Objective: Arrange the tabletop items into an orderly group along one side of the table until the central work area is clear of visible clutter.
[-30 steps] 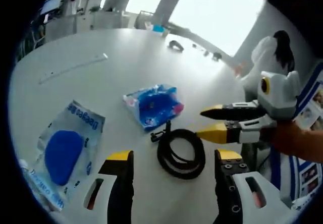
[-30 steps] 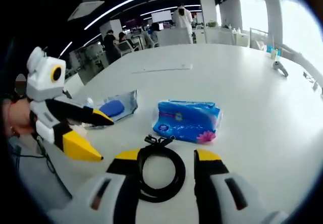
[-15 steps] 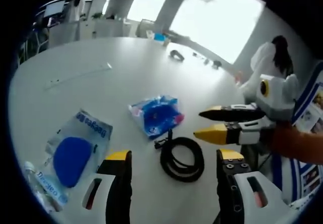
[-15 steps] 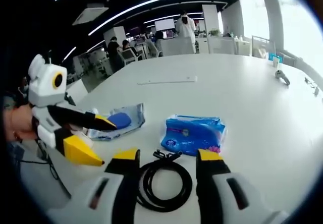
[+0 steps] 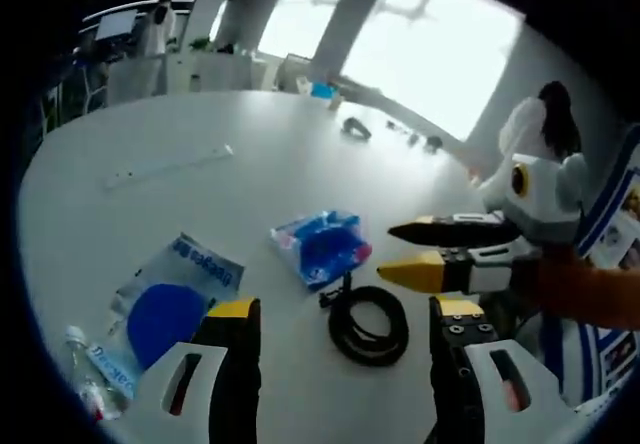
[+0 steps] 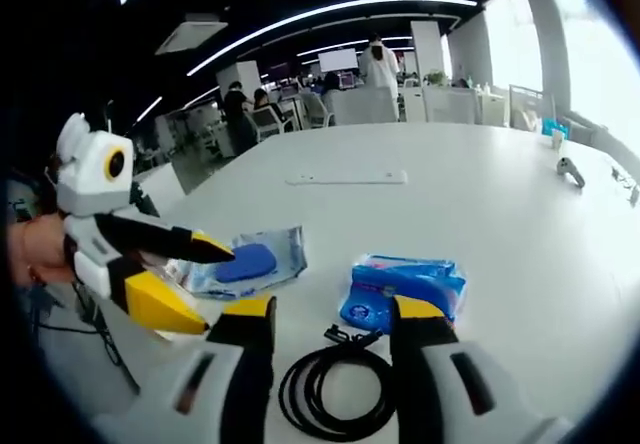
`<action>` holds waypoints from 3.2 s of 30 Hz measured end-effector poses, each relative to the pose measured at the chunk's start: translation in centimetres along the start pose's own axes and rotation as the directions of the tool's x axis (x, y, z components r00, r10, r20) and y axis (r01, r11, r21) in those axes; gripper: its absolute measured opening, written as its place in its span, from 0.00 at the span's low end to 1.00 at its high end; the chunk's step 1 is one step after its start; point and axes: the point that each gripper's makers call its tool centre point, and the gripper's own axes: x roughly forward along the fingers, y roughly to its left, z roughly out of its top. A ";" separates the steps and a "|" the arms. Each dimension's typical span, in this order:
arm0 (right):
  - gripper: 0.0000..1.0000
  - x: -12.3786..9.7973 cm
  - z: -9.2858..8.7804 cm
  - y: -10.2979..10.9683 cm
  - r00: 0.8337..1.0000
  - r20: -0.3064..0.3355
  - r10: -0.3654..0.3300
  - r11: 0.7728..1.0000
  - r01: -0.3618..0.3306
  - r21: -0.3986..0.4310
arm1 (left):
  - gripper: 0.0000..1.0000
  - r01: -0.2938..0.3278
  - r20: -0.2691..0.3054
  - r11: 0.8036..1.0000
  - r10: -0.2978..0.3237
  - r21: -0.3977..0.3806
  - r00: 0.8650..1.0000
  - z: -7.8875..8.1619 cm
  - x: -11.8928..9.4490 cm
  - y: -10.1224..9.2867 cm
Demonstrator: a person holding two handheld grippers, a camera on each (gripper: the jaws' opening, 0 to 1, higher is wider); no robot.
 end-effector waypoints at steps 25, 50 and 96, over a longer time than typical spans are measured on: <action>0.43 4.0 2.5 4.2 0.997 -0.005 0.077 0.995 -0.077 -0.059 | 0.68 -0.110 0.059 0.993 0.113 -0.044 0.992 0.3 -5.3 5.8; 0.41 9.9 2.2 6.5 0.990 -0.062 0.128 0.989 -0.132 -0.059 | 0.67 -0.222 0.064 0.969 0.230 -0.108 0.971 -1.0 -10.1 12.2; 0.17 16.9 -3.1 4.6 0.961 -0.231 0.151 0.988 -0.152 0.013 | 0.62 -0.237 0.060 0.957 0.250 -0.166 0.966 -2.6 -9.4 16.4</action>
